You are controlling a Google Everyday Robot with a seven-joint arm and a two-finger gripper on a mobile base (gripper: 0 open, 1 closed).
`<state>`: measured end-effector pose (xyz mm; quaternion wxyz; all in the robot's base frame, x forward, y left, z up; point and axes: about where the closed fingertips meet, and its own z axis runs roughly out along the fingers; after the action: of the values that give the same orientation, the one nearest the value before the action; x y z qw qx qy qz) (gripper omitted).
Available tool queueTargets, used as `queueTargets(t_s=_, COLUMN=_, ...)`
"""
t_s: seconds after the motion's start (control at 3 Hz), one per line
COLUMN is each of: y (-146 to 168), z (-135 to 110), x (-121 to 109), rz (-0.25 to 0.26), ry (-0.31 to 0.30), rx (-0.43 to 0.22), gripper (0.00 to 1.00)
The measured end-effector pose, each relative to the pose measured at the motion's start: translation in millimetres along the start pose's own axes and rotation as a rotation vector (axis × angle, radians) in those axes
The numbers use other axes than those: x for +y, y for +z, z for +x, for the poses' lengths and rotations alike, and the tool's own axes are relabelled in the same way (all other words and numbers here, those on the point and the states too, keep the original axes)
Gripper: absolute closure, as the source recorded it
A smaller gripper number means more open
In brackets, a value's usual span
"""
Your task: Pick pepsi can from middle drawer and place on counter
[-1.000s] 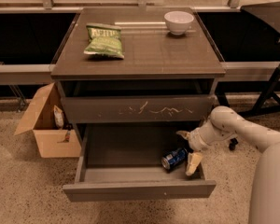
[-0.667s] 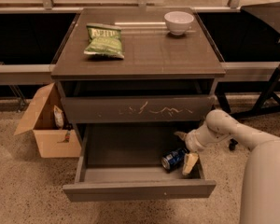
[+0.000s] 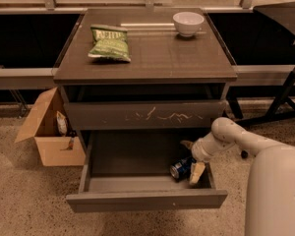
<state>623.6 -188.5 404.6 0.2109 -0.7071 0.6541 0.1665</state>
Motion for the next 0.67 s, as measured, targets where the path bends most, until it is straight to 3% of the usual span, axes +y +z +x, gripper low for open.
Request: queueTargets(t_s=0.67, y=22.6, z=3.9, x=-0.1, rz=-0.036, ry=-0.016, rx=0.004, gripper=0.45)
